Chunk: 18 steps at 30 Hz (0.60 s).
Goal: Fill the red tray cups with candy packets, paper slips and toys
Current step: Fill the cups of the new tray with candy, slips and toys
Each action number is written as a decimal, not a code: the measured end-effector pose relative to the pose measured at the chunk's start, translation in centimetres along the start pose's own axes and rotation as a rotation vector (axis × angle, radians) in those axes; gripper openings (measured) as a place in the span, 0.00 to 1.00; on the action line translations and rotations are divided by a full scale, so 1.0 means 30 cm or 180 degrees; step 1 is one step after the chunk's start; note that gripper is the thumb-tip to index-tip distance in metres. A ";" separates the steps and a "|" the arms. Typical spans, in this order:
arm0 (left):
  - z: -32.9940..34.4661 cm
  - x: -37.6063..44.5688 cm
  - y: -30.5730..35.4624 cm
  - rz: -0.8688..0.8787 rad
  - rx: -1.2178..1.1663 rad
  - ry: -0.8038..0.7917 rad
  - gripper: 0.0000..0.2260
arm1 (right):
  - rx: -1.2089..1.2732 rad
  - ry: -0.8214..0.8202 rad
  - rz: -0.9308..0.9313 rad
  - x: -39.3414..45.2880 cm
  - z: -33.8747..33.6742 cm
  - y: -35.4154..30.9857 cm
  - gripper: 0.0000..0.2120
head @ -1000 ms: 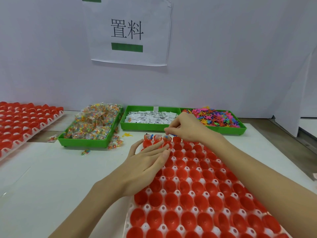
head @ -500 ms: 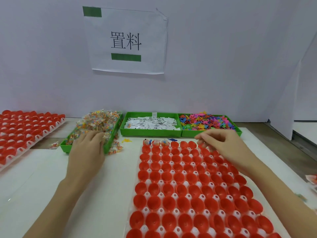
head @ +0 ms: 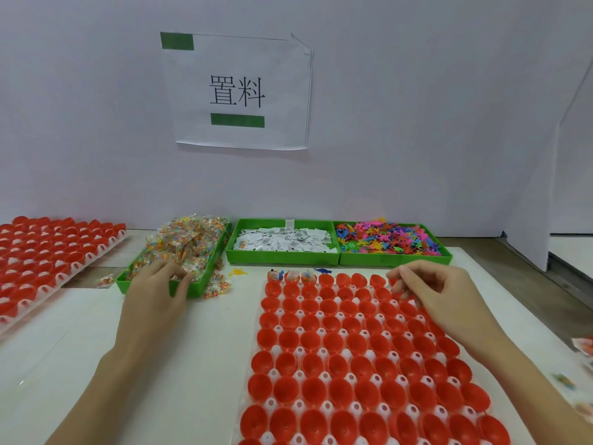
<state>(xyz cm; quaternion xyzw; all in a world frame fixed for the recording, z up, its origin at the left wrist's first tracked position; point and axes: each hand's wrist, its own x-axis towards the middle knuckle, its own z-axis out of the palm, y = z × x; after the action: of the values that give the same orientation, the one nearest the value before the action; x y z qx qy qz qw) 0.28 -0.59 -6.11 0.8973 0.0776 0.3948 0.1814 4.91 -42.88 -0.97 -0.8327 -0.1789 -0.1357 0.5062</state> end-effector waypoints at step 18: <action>-0.017 0.001 0.026 -0.0111 -0.0335 0.0220 0.06 | -0.1435 -0.1212 -0.0815 0.123 0.207 -0.131 0.11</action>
<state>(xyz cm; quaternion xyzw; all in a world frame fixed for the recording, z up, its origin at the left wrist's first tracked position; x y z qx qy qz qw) -0.08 -1.18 -5.48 0.8709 0.0785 0.4260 0.2324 6.77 -35.08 0.86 -0.9050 -0.3392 -0.0762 0.2452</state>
